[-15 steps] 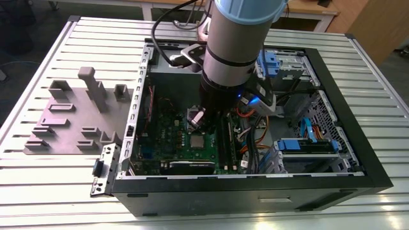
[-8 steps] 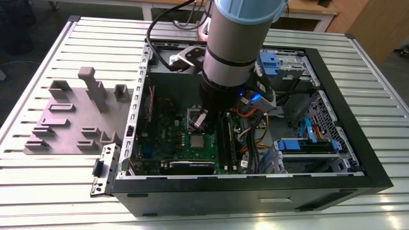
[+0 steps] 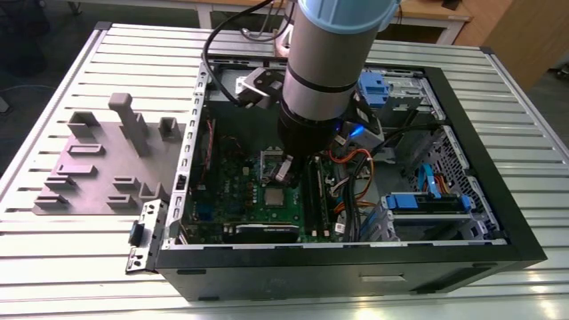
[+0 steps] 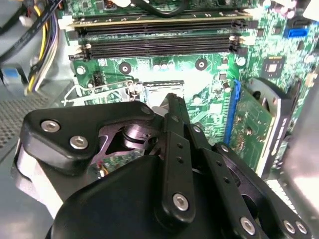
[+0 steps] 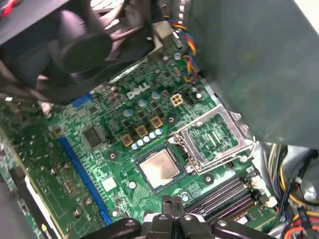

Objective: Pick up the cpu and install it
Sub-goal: 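Close the cpu cover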

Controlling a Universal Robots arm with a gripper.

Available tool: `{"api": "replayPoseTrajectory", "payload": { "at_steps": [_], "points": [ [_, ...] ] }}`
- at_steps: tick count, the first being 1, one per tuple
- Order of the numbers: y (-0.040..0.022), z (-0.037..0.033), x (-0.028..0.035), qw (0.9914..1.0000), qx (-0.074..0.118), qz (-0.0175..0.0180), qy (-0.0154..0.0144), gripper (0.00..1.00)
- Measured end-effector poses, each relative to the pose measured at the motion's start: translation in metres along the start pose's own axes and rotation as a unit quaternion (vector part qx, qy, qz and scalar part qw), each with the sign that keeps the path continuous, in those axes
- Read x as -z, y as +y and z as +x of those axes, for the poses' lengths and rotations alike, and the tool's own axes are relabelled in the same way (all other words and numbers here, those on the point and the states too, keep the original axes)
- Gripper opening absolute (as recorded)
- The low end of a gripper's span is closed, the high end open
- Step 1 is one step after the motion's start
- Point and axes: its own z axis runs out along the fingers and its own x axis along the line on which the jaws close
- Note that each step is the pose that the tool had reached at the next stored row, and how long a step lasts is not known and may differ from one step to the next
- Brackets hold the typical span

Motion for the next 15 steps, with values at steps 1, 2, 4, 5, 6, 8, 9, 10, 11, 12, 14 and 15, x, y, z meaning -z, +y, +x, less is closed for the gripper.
{"api": "replayPoseTrajectory", "payload": {
  "at_steps": [1,2,4,5,6,8,9,10,11,12,14,15],
  "points": [
    [0.0000,0.0000,-0.0001,0.99996,0.009,0.0003,0.0003,0.11],
    [0.0000,0.0000,-0.0001,0.99984,0.018,0.0007,0.0006,0.11],
    [0.0000,0.0000,-0.0002,0.99954,0.030,0.0011,0.0011,0.11],
    [0.0000,-0.0001,-0.0002,0.99951,0.031,0.0011,0.0011,0.11],
    [0.0000,-0.0005,-0.0003,0.99949,0.032,0.0011,0.0010,0.11],
    [0.0002,-0.0022,-0.0002,0.99944,0.033,0.0012,0.0011,0.11],
    [0.0007,-0.0034,-0.0002,0.99942,0.034,0.0012,0.0011,0.11],
    [0.0014,-0.0046,-0.0002,0.99940,0.035,0.0012,0.0012,0.11],
    [0.0021,-0.0059,-0.0002,0.99938,0.035,0.0013,0.0013,0.11],
    [0.0028,-0.0071,-0.0002,0.99936,0.036,0.0013,0.0012,0.11],
    [0.0042,-0.0098,-0.0003,0.99930,0.037,0.0013,0.0013,0.11],
    [0.0049,-0.0111,-0.0003,0.99928,0.038,0.0014,0.0013,0.11]
  ]
}}
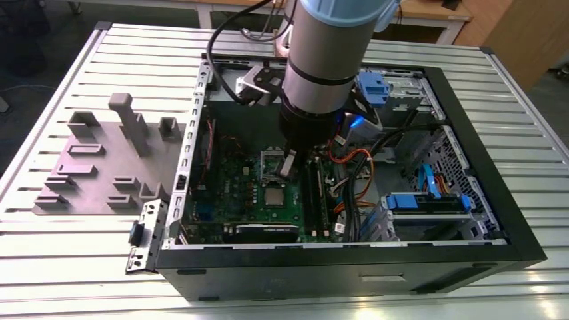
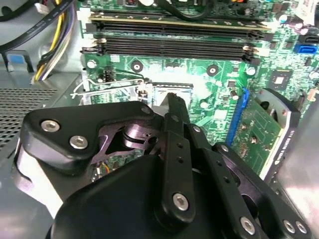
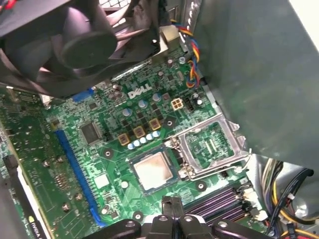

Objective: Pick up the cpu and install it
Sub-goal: 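Close the cpu cover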

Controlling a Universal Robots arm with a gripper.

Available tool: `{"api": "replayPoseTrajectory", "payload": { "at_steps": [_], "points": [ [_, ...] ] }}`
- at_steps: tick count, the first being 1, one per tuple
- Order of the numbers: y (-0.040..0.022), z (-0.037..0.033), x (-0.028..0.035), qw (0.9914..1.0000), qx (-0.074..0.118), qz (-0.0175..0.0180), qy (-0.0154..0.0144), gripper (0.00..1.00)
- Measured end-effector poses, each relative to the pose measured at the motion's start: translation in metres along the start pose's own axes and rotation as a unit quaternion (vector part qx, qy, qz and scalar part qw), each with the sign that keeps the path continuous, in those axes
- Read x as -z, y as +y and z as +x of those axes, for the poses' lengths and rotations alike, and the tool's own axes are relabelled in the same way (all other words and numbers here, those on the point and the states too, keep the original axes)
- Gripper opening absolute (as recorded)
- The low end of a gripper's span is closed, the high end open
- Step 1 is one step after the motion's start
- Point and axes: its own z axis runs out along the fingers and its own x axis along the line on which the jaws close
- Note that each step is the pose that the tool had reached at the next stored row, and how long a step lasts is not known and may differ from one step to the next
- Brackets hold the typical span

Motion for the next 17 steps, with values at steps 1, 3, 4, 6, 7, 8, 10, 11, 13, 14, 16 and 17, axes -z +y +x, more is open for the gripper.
{"api": "replayPoseTrajectory", "payload": {
  "at_steps": [1,3,4,6,7,8,10,11,13,14,16,17],
  "points": [
    [0.0005,-0.0014,-0.0001,1.00000,0.000,0.0000,0.0000,0.11],
    [0.0010,-0.0045,-0.0004,1.00000,0.001,0.0001,0.0001,0.11],
    [0.0009,-0.0061,-0.0006,1.00000,0.001,0.0000,0.0001,0.11],
    [0.0005,-0.0080,-0.0017,1.00000,0.002,0.0001,0.0000,0.11],
    [0.0006,-0.0085,-0.0021,1.00000,0.002,0.0001,0.0000,0.11],
    [0.0008,-0.0091,-0.0022,1.00000,0.002,0.0001,0.0001,0.11],
    [0.0010,-0.0096,-0.0028,0.99994,0.011,0.0004,0.0004,0.11],
    [0.0010,-0.0096,-0.0030,0.99983,0.018,0.0007,0.0007,0.11],
    [0.0010,-0.0096,-0.0034,0.99946,0.033,0.0011,0.0011,0.11],
    [0.0010,-0.0098,-0.0038,0.99936,0.036,0.0012,0.0009,0.11],
    [0.0006,-0.0105,-0.0045,0.99933,0.037,0.0004,-0.0008,0.11],
    [0.0005,-0.0110,-0.0049,0.99933,0.037,-0.0002,-0.0020,0.11]
  ]
}}
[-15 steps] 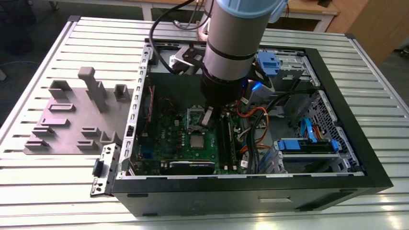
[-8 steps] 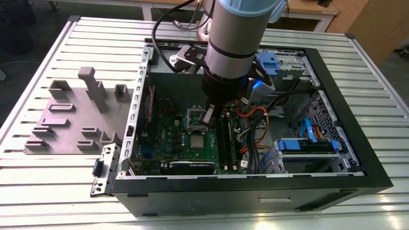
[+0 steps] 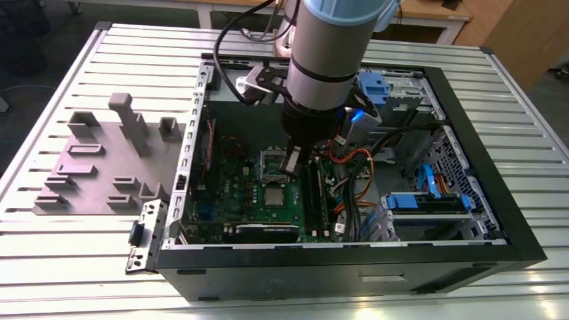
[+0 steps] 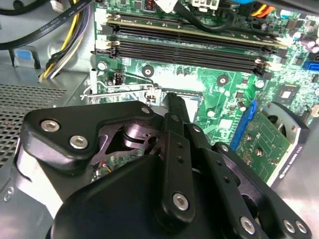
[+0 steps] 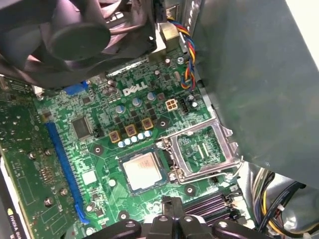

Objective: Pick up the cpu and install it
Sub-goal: 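Close the cpu cover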

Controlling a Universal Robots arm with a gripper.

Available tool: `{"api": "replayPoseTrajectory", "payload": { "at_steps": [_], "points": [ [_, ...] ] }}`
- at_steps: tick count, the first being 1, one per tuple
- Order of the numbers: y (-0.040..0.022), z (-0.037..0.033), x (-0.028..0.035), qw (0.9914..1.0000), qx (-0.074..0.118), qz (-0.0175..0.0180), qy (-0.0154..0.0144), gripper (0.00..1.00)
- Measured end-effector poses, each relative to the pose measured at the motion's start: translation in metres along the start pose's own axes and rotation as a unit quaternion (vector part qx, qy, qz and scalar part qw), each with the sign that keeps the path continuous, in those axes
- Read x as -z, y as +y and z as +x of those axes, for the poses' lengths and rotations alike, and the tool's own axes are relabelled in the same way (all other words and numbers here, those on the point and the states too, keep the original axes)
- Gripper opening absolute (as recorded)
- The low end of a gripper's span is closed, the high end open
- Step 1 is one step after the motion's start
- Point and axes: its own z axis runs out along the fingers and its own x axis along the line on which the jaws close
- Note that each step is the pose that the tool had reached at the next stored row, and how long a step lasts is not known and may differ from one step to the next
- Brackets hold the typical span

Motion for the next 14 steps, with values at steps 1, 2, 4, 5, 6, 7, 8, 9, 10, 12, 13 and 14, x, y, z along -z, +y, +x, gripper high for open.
{"api": "replayPoseTrajectory", "payload": {
  "at_steps": [1,2,4,5,6,7,8,9,10,12,13,14],
  "points": [
    [-0.0002,-0.0003,-0.0002,1.00000,0.000,-0.0009,-0.0019,0.11],
    [-0.0003,-0.0006,-0.0006,0.99999,0.000,-0.0021,-0.0048,0.11],
    [-0.0009,-0.0012,-0.0013,0.99988,0.001,-0.0062,-0.0145,0.11],
    [-0.0013,-0.0014,-0.0014,0.99975,0.001,-0.0089,-0.0206,0.11],
    [-0.0016,-0.0016,-0.0016,0.99955,0.001,-0.0118,-0.0274,0.11],
    [-0.0018,-0.0017,-0.0018,0.99933,0.002,-0.0144,-0.0335,0.11],
    [-0.0021,-0.0019,-0.0022,0.99916,0.002,-0.0162,-0.0376,0.11],
    [-0.0023,-0.0023,-0.0027,0.99907,0.003,-0.0170,-0.0396,0.11],
    [-0.0027,-0.0032,-0.0032,0.99905,0.003,-0.0171,-0.0400,0.11],
    [-0.0033,-0.0048,-0.0041,0.99902,0.003,-0.0175,-0.0406,0.11],
    [-0.0036,-0.0057,-0.0047,0.99898,0.004,-0.0178,-0.0413,0.11],
    [-0.0038,-0.0063,-0.0052,0.99894,0.004,-0.0181,-0.0421,0.11]
  ]
}}
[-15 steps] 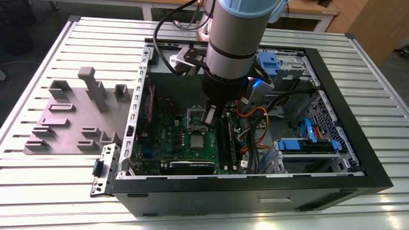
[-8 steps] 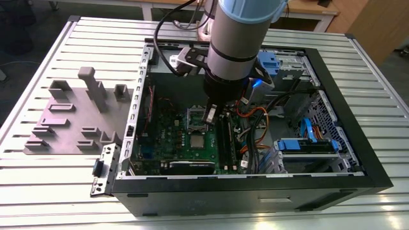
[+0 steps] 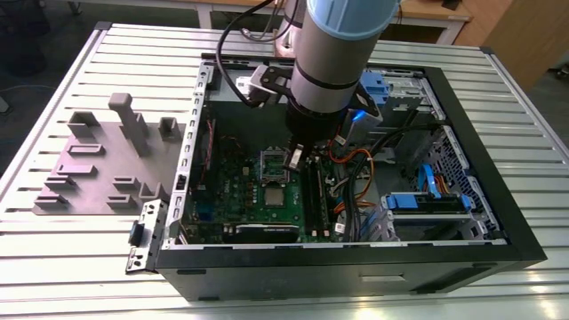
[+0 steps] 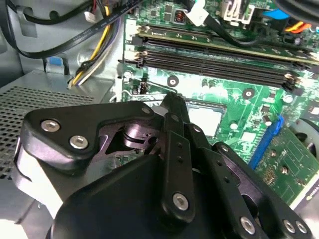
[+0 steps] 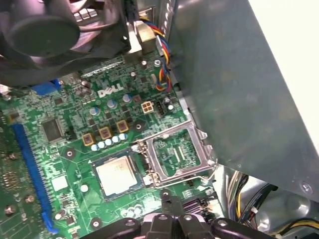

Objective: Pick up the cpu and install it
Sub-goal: 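Close the cpu cover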

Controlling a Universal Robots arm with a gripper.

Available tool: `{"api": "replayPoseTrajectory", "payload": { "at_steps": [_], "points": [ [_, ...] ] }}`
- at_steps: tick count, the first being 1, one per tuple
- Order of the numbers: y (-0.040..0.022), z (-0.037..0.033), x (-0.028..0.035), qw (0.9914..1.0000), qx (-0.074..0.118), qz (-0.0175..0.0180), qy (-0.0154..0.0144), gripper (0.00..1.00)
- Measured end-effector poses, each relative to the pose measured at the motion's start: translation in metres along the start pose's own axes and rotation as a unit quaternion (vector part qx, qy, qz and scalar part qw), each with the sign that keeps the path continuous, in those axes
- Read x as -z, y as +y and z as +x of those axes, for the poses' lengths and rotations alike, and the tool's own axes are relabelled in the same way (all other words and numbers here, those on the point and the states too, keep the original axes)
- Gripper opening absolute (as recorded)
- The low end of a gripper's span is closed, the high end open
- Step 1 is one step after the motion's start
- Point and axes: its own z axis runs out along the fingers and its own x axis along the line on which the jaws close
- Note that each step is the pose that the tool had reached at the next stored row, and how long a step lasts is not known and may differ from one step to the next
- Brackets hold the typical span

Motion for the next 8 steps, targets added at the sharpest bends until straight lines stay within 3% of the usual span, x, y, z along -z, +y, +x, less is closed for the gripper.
{"api": "replayPoseTrajectory", "payload": {
  "at_steps": [2,3,5,6,8],
  "points": [
    [-0.0004,-0.0013,-0.0010,1.00000,0.001,-0.0008,-0.0018,0.11],
    [-0.0005,-0.0015,-0.0012,0.99998,0.001,-0.0026,-0.0056,0.11],
    [-0.0006,-0.0018,-0.0017,0.99981,0.003,-0.0077,-0.0177,0.11],
    [-0.0008,-0.0020,-0.0021,0.99971,0.003,-0.0095,-0.0217,0.11],
    [-0.0010,-0.0027,-0.0037,0.99960,0.004,-0.0111,-0.0257,0.11]
  ]
}}
